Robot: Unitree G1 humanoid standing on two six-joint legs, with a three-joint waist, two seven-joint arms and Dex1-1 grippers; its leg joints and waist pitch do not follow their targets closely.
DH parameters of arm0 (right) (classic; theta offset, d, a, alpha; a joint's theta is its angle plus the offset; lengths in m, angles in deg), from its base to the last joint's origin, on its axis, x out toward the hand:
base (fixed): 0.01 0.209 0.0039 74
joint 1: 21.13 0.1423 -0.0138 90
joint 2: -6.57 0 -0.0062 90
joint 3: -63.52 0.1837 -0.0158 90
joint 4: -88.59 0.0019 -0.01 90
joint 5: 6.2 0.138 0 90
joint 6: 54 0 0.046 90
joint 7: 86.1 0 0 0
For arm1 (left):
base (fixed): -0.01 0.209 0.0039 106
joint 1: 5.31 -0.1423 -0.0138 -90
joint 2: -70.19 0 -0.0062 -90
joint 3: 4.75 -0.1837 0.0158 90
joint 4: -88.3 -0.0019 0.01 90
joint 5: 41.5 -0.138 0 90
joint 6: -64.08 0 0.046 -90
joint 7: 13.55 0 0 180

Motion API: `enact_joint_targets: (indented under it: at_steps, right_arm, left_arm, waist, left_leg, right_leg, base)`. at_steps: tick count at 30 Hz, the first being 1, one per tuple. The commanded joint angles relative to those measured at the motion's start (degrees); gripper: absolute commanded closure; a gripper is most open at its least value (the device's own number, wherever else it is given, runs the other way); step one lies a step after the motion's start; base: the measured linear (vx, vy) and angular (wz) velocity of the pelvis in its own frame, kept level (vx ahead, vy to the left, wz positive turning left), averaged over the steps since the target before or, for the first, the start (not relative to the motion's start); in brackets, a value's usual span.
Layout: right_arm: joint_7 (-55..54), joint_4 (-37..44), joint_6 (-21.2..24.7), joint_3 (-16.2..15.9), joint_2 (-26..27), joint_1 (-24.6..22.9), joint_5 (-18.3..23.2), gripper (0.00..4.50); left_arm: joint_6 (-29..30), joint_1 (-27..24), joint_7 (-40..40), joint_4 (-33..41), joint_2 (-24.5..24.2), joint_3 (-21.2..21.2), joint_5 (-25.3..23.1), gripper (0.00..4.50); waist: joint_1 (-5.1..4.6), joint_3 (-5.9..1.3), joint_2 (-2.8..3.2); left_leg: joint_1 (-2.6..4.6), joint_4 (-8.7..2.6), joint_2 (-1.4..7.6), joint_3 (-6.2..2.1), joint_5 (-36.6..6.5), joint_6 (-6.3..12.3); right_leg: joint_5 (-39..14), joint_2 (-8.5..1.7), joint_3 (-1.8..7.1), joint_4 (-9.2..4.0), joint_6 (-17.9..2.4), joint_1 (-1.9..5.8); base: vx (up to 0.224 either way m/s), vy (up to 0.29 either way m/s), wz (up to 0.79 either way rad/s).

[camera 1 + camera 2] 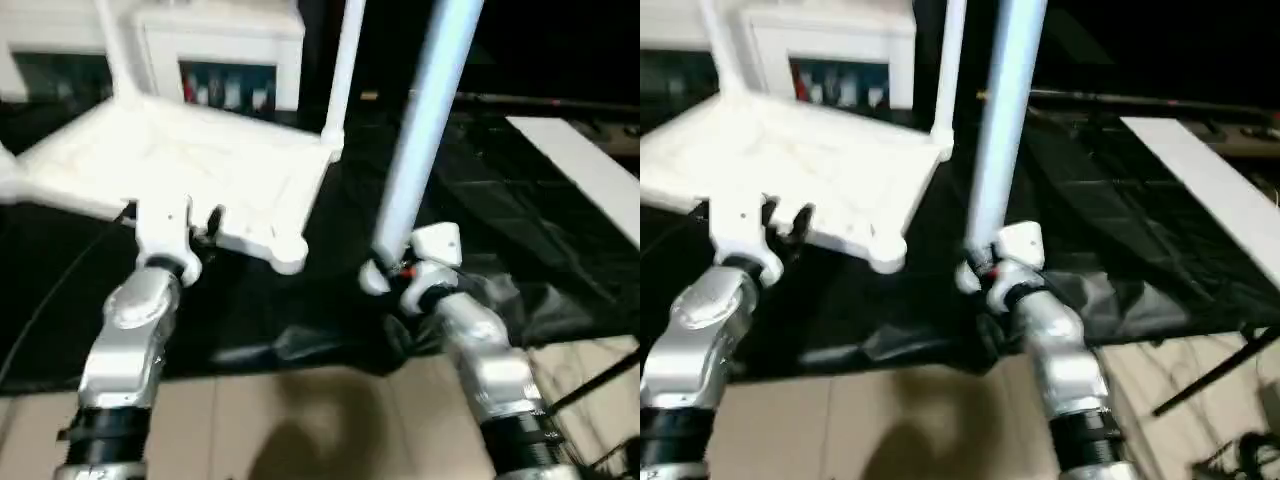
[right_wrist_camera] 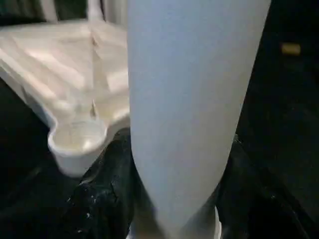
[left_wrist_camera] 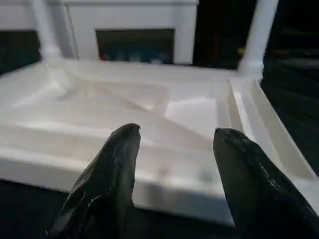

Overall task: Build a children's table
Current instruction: Pick table leg

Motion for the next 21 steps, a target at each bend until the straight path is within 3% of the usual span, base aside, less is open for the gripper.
enact_joint_targets:
  at_steps: [1, 2, 3, 4, 5, 6, 7, 8, 9, 10, 11, 12, 13, 14, 15, 16, 17, 18, 19, 20, 21]
  right_arm:
    - [-0.39, 0.05, -0.77, 1.9, -1.29, 0.36, 0.38, 2.64]
    - [-0.21, -0.07, -0.9, 1.82, -1.49, 0.55, 0.39, 2.64]
    - [-0.21, -0.07, -0.9, 1.82, -1.49, 0.55, 0.39, 2.64]
    - [0.4, -0.25, -0.99, 1.45, -1.82, 0.72, 0.26, 2.64]
    - [0.55, -0.28, -0.95, 1.34, -1.89, 0.74, 0.22, 2.64]
    - [0.84, -0.29, -0.86, 1.28, -1.87, 0.7, 0.16, 2.64]
    - [1.09, -0.32, -0.84, 1.28, -1.79, 0.67, 0.1, 2.64]
    - [1.27, -0.33, -0.87, 1.26, -1.73, 0.65, 0.05, 2.64]
    - [1.31, -0.28, -0.87, 1.39, -1.59, 0.59, 0.23, 2.64]
    - [1.31, -0.28, -0.87, 1.39, -1.59, 0.59, 0.23, 2.64]
    - [1.46, -0.28, -1.0, 1.32, -1.55, 0.55, 0.42, 2.64]
    - [1.56, -0.35, -1.09, 1.68, -1.14, 0.43, 1.3, 2.64]
    - [1.3, -0.35, -1.14, 2.07, -0.81, 0.33, 1.83, 2.64]
    - [1.12, -0.34, -1.36, 2.21, -0.67, 0.24, 2.0, 2.64]
    - [1.01, -0.33, -1.54, 2.25, -0.62, 0.19, 2.03, 2.64]
    - [0.99, -0.38, -1.65, 2.24, -0.63, 0.18, 1.99, 2.64]
    - [0.84, -0.48, -1.95, 2.35, -0.52, 0.1, 1.86, 2.64]
    - [0.72, -0.52, -2.09, 2.47, -0.41, 0.04, 1.81, 2.64]
    - [0.36, -0.43, -2.29, 2.77, -0.16, -0.14, 1.85, 2.64]
    - [0.14, -0.38, -2.4, 2.99, 0.0, -0.25, 1.72, 2.64]
    - [-0.1, -0.28, -2.35, 3.28, 0.18, -0.38, 1.7, 2.64]
  left_arm:
    - [0.36, 1.45, -0.01, 0.21, 0.92, -1.04, 0.13, 1.81]
    - [0.34, 1.61, -0.08, 0.1, 1.17, -0.95, 0.27, 1.81]
    - [0.34, 1.61, -0.08, 0.1, 1.17, -0.95, 0.27, 1.81]
    - [0.47, 1.74, -0.15, 0.11, 1.2, -0.97, 0.44, 1.81]
    - [0.48, 1.78, -0.23, 0.11, 1.21, -0.94, 0.46, 1.81]
    - [0.47, 1.83, -0.37, 0.1, 1.21, -0.86, 0.55, 1.81]
    - [0.45, 1.88, -0.44, 0.05, 1.16, -0.79, 0.66, 1.81]
    - [0.48, 1.89, -0.43, 0.06, 1.09, -0.76, 0.7, 1.81]
    - [0.5, 1.86, -0.41, 0.12, 1.02, -0.74, 0.65, 1.81]
    - [0.5, 1.86, -0.41, 0.12, 1.02, -0.74, 0.65, 1.81]
    - [0.47, 1.83, -0.36, 0.15, 0.95, -0.67, 0.64, 1.81]
    - [0.49, 1.75, -0.23, 0.26, 0.83, -0.7, 0.49, 1.81]
    - [0.35, 1.64, 0.08, 0.37, 0.61, -0.89, 0.24, 1.81]
    - [0.22, 1.5, 0.5, 0.49, 0.46, -1.05, 0.21, 1.81]
    - [0.14, 1.42, 0.79, 0.57, 0.37, -1.14, 0.22, 1.81]
    - [0.08, 1.38, 0.82, 0.6, 0.35, -1.2, 0.22, 1.81]
    - [0.03, 1.33, 0.89, 0.68, 0.26, -1.3, 0.32, 1.81]
    - [0.02, 1.31, 0.9, 0.71, 0.21, -1.35, 0.37, 1.81]
    - [-0.06, 1.36, 1.09, 0.53, -0.04, -1.45, 0.34, 1.81]
    - [-0.12, 1.42, 1.16, 0.31, -0.17, -1.5, 0.33, 1.81]
    - [-0.15, 1.48, 1.21, 0.13, -0.27, -1.59, 0.34, 1.81]
  waist:
    - [-1.46, -1.99, 1.14]
    - [0.29, -3.06, -1.61]
    - [3.89, -3.38, -0.94]
    - [4.8, -3.57, -1.3]
    - [4.98, -3.39, -1.16]
    - [4.54, -3.3, -0.42]
    - [5.09, -3.18, -0.56]
    - [3.97, -3.58, 1.94]
    - [2.29, -3.11, 5.07]
    - [0.34, -2.67, 5.76]
    - [-1.01, -4.43, 5.48]
    - [-0.85, -4.98, 5.3]
    - [-0.78, -4.98, 4.9]
    - [-0.67, -4.87, 3.61]
    - [-0.14, -4.38, 2.36]
    - [-0.13, -4.05, 1.43]
    - [0.86, -3.49, -0.73]
    - [1.44, -3.55, -3.05]
    - [2.91, -3.66, -1.64]
    - [2.48, -4.62, -1.52]
    - [2.37, -4.77, -1.51]
  left_leg:
    - [3.04, -8.55, 3.27, -1.36, -22.71, 11.16]
    - [-2.73, -2.78, -1.39, 0.77, -13.82, 9.91]
    - [-5.47, 3.6, -1.55, -0.6, -5.13, 8.45]
    - [-8.05, 5.58, -1.0, -1.85, -0.03, 6.98]
    - [-9.22, 5.92, -0.72, -2.21, 2.66, 6.22]
    - [-10.49, 5.0, 0.23, -2.64, 7.25, 4.96]
    - [-13.17, 4.5, 0.18, -2.32, 11.08, 9.99]
    - [-11.16, 0.3, 0.88, -2.38, 16.67, 14.95]
    - [-6.8, -4.58, 0.72, -3.59, 15.83, 16.77]
    - [-4.65, -6.06, 1.05, -8.04, 10.84, 22.31]
    - [2.46, -4.76, 3.22, -14.24, 10.93, 34.61]
    - [3.62, -3.23, 5.39, -16.05, 19.18, 36.83]
    - [3.32, -2.91, 4.63, -16.13, 23.88, 36.42]
    - [1.86, -3.29, 5.9, -12.04, 29.97, 29.29]
    - [-0.75, -4.54, 5.29, -9.89, 35.28, 26.62]
    - [-1.32, -4.51, 5.37, -9.45, 38.6, 26.77]
    - [-4.06, -1.88, 0.58, -4.61, 28.59, 22.2]
    - [-6.89, 0.09, -2.85, -2.79, 17.45, 18.0]
    - [-7.4, 4.37, -2.32, -4.4, 2.72, 9.89]
    - [-9.59, 5.44, -2.61, -5.48, 2.27, 6.06]
    - [-10.07, 6.45, -3.28, -5.96, 3.85, 3.5]
  right_leg:
    - [0.75, -2.9, 2.75, -6.6, -0.99, -1.12]
    - [-10.17, -5.91, 7.66, -11.09, -1.08, 6.27]
    - [-19.06, -12.3, 12.89, -14.78, -6.97, 9.47]
    - [-12.27, -11.7, 13.46, -13.93, -12.37, 11.09]
    - [-6.77, -11.03, 12.92, -13.59, -14.57, 11.16]
    - [2.11, -9.81, 10.89, -13.06, -17.55, 11.23]
    - [4.84, -10.76, 5.19, -13.93, -14.59, 12.39]
    - [2.16, -9.21, 0.19, -15.4, -8.88, 11.68]
    - [-2.82, -2.65, -5.28, -13.88, -3.44, 11.22]
    - [-5.38, 2.34, -6.8, -7.57, -1.07, 8.62]
    - [-12.1, 4.35, -3.31, -0.85, 1.16, 0.85]
    - [-10.48, 2.38, 0.02, 1.36, 2.86, -3.47]
    - [-9.09, 2.43, 0.72, 2.16, 4.6, -4.52]
    - [-1.2, 1.22, 2.56, 2.51, 8.04, -5.51]
    - [6.56, 0.75, 3.59, 1.85, 8.6, -5.57]
    - [10.99, -0.54, 5.16, 0.21, 7.37, -6.15]
    - [22.06, -2.92, 8.27, -7.12, 4.65, -4.77]
    - [18.46, -5.47, 11.91, -10.31, 10.41, -2.2]
    - [6.78, -11.9, 15.97, -12.59, 10.15, -1.39]
    - [15.03, -12.37, 16.4, -10.8, 2.98, 2.2]
    - [30.34, -11.89, 15.03, -10.24, -2.4, 2.77]
  base:
    - [0.094, -0.181, 0.06]
    - [0.086, -0.159, 0.02]
    - [0.086, -0.159, 0.02]
    - [0.102, -0.105, 0.14]
    - [0.15, -0.073, 0.22]
    - [0.15, -0.073, 0.22]
    - [0.159, -0.051, 0.27]
    - [0.188, -0.013, 0.56]
    - [0.188, -0.013, 0.56]
    - [0.243, 0.004, 0.42]
    - [0.25, -0.033, 0.36]
    - [0.25, -0.033, 0.36]
    - [0.184, -0.025, 0.53]
    - [0.015, -0.012, 0.23]
    - [0.015, -0.012, 0.23]
    - [0.0, 0.0, 0.0]
    - [0.062, -0.072, 0.19]
    - [0.062, -0.072, 0.19]
    - [0.044, -0.051, 0.25]
    - [0.0, 0.0, 0.0]
    - [0.0, 0.0, 0.0]
